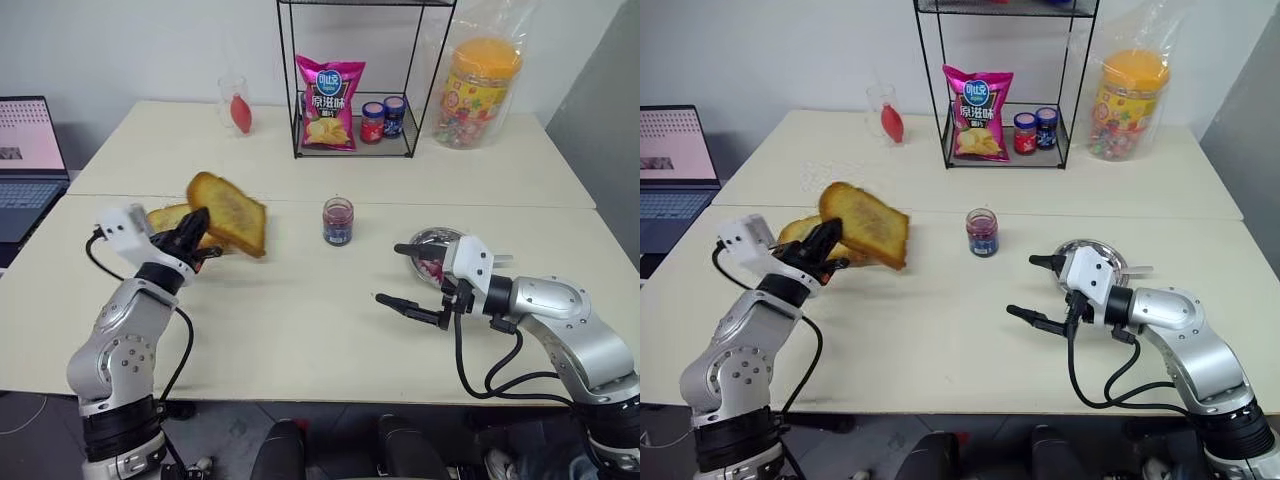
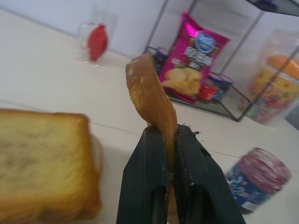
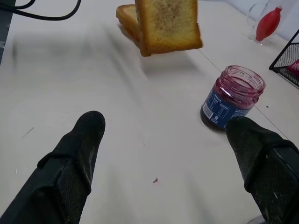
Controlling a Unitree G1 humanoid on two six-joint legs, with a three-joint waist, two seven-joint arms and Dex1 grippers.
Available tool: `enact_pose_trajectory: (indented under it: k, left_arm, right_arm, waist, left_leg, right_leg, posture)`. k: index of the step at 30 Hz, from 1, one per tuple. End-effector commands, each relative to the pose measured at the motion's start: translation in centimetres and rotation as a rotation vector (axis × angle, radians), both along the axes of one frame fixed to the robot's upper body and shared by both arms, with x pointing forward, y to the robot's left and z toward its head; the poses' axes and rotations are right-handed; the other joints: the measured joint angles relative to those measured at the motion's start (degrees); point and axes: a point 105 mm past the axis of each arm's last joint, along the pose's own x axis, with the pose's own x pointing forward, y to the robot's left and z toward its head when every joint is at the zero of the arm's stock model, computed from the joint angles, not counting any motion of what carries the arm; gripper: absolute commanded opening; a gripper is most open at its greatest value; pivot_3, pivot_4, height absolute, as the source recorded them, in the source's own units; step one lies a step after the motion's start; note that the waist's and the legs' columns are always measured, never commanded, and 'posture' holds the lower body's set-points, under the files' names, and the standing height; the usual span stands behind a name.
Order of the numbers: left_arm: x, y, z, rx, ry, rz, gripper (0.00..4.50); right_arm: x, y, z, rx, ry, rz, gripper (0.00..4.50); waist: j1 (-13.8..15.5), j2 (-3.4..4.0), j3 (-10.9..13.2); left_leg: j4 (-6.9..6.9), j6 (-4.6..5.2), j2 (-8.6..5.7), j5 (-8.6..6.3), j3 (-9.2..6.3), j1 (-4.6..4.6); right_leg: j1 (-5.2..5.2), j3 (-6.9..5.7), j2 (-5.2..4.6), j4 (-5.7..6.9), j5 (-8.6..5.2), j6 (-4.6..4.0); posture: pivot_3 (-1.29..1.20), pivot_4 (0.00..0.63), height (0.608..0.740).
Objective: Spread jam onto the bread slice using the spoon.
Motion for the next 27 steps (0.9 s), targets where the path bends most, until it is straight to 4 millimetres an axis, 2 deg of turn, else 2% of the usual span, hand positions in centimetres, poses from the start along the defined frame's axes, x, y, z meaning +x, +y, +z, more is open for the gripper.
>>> enact_pose_trajectory:
  k: [1, 4, 8, 12, 14, 17, 20, 27]
  left_arm:
    - [-2.2, -2.6, 1.7, 0.003, -0.023, -0.253, 0.04]
    - [-4.7, -3.9, 1.1, 0.043, 0.077, -0.496, 0.04]
    - [-7.2, -5.2, 0.5, 0.056, 0.204, -0.726, 0.04]
    - [-8.7, -6.2, -2.1, 0.137, 0.363, -0.884, 0.04]
    - [-8.3, -6.2, -3.7, 0.192, 0.404, -0.907, 0.04]
    - [-6.3, -6.1, -5.1, 0.277, 0.373, -0.894, 0.04]
    - [-3.7, -7.0, -5.0, 0.337, 0.264, -0.89, 0.04]
    - [-0.8, -8.3, -6.7, 0.565, 0.162, -0.923, 0.04]
  right_arm:
    - [0.0, -0.7, 1.3, -0.001, -0.054, -0.012, 4.5]
    - [-0.5, -1.2, 1.2, -0.01, -0.036, -0.014, 4.5]
    - [-1.5, -1.9, 0.7, -0.036, 0.025, 0.006, 4.5]
    - [-2.7, -2.5, 0.0, -0.069, 0.106, 0.03, 4.5]
    - [-3.5, -2.7, -0.6, -0.098, 0.148, 0.048, 4.5]
    - [-4.4, -2.8, -1.2, -0.129, 0.193, 0.067, 4.5]
    - [-5.2, -2.8, -1.8, -0.15, 0.214, 0.074, 4.5]
    - [-5.3, -2.8, -1.7, -0.141, 0.198, 0.034, 4.5]
  waist:
    - [-0.04, 0.01, 0.01]
    - [-0.19, 0.01, 0.04]
    - [-0.14, 0.01, 0.13]
    - [-0.09, 0.03, 0.14]
    - [0.02, 0.05, 0.16]
    - [0.11, 0.06, 0.19]
    - [0.28, 0.04, 0.2]
    - [-0.01, -0.01, 0.23]
  left_leg:
    - [0.0, -0.01, 0.01, 0.0, 0.0, -0.01]
    - [-0.01, -0.01, 0.02, -0.01, 0.0, 0.0]
    - [-0.06, -0.01, 0.03, -0.02, 0.0, 0.0]
    - [-0.05, -0.01, 0.03, -0.02, 0.01, 0.01]
    - [-0.05, -0.01, 0.0, -0.02, 0.02, -0.01]
    - [-0.06, -0.02, 0.0, -0.03, 0.04, -0.02]
    - [-0.06, -0.02, 0.03, -0.03, 0.01, -0.05]
    - [-0.09, -0.04, 0.01, -0.05, 0.07, -0.22]
  right_leg:
    - [-0.01, -0.01, 0.0, -0.01, 0.0, 0.0]
    - [-0.02, -0.01, 0.0, -0.01, -0.02, -0.03]
    - [-0.06, -0.01, 0.0, 0.02, -0.07, -0.11]
    - [-0.06, 0.0, -0.01, 0.01, -0.19, -0.32]
    - [-0.07, 0.0, -0.03, -0.01, -0.3, -0.51]
    - [-0.08, 0.01, -0.03, -0.03, -0.32, -0.55]
    - [-0.12, -0.03, -0.01, 0.0, -0.33, -0.57]
    - [-0.2, 0.01, -0.01, -0.22, -0.07, -0.1]
  posture:
    - [0.0, 0.15, 0.74]
    - [0.0, 0.15, 0.74]
    - [0.0, 0.15, 0.74]
    - [0.0, 0.15, 0.74]
    - [0.0, 0.15, 0.74]
    - [0.0, 0.15, 0.74]
    - [0.0, 0.15, 0.74]
    - [0.0, 0.15, 0.74]
